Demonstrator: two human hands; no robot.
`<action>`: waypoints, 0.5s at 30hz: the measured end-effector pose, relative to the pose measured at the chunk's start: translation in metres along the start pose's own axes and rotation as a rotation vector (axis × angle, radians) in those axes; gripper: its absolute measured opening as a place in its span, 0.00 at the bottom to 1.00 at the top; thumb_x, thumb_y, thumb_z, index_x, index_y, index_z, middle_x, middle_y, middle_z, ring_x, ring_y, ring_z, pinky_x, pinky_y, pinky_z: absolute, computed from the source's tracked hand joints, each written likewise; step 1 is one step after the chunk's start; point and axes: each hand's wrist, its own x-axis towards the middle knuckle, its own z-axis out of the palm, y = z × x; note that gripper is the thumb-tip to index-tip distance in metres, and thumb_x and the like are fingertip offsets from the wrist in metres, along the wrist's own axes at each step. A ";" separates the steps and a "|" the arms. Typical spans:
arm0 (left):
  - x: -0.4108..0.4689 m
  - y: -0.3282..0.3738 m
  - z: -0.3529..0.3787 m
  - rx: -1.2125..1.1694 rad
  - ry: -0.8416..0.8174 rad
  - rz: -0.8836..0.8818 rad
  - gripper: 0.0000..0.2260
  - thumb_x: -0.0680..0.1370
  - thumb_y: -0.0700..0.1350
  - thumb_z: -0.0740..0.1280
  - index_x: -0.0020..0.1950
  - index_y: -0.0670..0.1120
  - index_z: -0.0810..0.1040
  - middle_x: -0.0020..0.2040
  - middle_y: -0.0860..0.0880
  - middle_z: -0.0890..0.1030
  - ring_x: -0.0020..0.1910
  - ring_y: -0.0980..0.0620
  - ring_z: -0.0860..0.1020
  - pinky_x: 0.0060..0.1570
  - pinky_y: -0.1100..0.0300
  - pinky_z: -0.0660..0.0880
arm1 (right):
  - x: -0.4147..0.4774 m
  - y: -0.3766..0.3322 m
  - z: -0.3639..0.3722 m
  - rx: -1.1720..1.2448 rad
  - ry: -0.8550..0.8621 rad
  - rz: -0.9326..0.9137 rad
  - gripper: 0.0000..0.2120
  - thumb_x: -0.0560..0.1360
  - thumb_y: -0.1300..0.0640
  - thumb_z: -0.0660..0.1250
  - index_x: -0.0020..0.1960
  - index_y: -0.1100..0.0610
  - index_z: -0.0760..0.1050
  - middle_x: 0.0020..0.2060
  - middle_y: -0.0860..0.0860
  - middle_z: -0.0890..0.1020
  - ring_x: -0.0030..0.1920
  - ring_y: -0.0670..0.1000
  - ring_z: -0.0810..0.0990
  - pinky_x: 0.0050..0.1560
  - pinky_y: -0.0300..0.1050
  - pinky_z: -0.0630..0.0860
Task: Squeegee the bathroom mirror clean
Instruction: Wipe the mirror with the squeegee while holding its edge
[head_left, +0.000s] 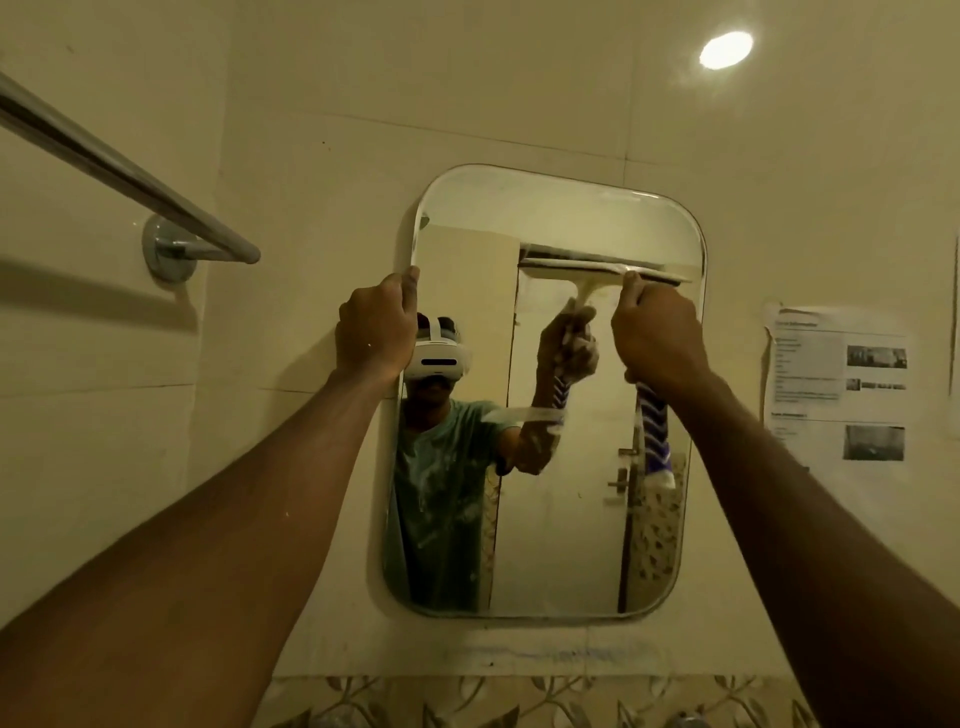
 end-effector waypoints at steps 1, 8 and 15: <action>0.001 0.000 0.000 0.004 -0.006 -0.005 0.23 0.83 0.54 0.52 0.48 0.39 0.78 0.36 0.40 0.81 0.34 0.42 0.80 0.34 0.56 0.75 | 0.000 0.001 0.001 0.000 -0.007 0.012 0.23 0.83 0.48 0.48 0.35 0.56 0.70 0.26 0.52 0.76 0.17 0.41 0.76 0.15 0.29 0.65; 0.005 0.001 -0.004 0.011 -0.065 -0.026 0.24 0.83 0.55 0.51 0.49 0.39 0.78 0.36 0.42 0.79 0.35 0.43 0.77 0.34 0.55 0.71 | -0.095 0.042 0.030 -0.049 -0.109 0.033 0.21 0.81 0.44 0.50 0.34 0.48 0.69 0.22 0.46 0.74 0.21 0.33 0.74 0.15 0.26 0.61; 0.032 0.008 -0.011 -0.086 -0.156 -0.204 0.26 0.82 0.59 0.50 0.35 0.45 0.75 0.29 0.50 0.73 0.28 0.54 0.72 0.28 0.61 0.65 | 0.023 -0.007 -0.013 -0.029 -0.032 -0.013 0.21 0.82 0.49 0.52 0.36 0.57 0.73 0.26 0.50 0.77 0.17 0.42 0.75 0.16 0.34 0.69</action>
